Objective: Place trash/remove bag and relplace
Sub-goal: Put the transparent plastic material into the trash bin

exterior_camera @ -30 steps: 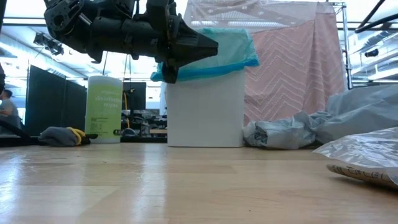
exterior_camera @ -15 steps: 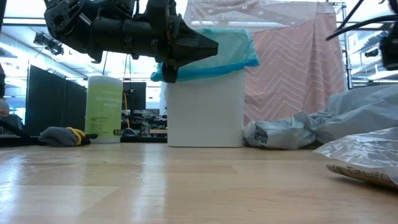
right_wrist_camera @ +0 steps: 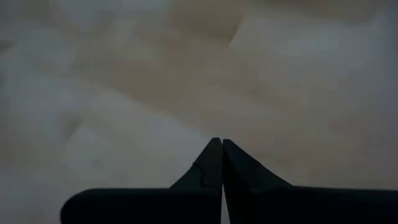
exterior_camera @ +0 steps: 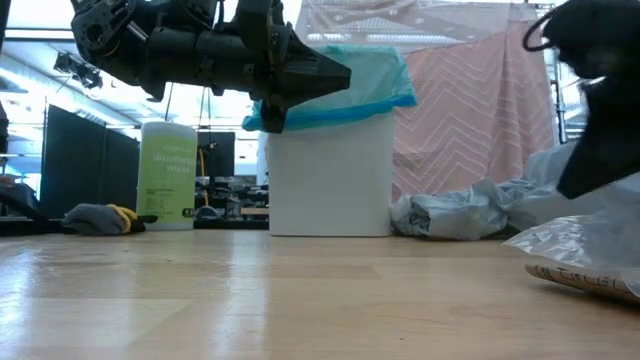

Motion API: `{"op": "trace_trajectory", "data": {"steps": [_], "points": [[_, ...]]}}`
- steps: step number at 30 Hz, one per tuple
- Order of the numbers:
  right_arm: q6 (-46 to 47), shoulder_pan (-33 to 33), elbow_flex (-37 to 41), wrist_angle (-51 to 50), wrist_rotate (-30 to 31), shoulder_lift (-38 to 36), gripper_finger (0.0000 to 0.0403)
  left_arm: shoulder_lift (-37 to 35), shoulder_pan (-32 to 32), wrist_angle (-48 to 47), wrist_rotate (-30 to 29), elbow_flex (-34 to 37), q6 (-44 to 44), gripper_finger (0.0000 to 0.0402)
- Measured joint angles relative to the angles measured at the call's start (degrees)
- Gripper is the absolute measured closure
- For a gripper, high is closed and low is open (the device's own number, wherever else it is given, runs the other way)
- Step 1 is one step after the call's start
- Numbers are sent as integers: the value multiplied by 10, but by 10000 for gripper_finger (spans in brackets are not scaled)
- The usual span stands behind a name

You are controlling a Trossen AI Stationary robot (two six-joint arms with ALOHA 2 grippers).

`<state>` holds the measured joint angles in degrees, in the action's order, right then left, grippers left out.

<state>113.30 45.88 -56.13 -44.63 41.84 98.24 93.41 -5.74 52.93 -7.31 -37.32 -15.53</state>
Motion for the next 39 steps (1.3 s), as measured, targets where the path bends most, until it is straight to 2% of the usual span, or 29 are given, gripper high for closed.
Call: {"op": "trace_trajectory", "data": {"steps": [7,13,14,18,21,26,29,33,39], "points": [[26,52,-1,-2,-14,11,403,0,0,4,9,0,2,334],[20,74,-2,-33,47,-31,403,0,0,10,-9,0,1,334],[28,77,-2,-47,28,-41,403,0,0,18,-10,0,-3,334],[91,103,-2,-100,-131,-60,403,0,0,42,-10,0,-15,334],[120,134,-14,-148,-204,-54,403,0,0,55,-10,0,-16,334],[123,151,-64,-310,-337,-12,403,0,0,68,-10,0,-16,334],[122,153,-88,-356,-347,9,403,0,0,81,-10,0,-16,334],[122,140,-108,-345,-341,31,403,0,-4,85,-11,0,-17,334],[122,94,-113,-186,-331,55,403,0,-11,90,-11,0,-17,334]]}}
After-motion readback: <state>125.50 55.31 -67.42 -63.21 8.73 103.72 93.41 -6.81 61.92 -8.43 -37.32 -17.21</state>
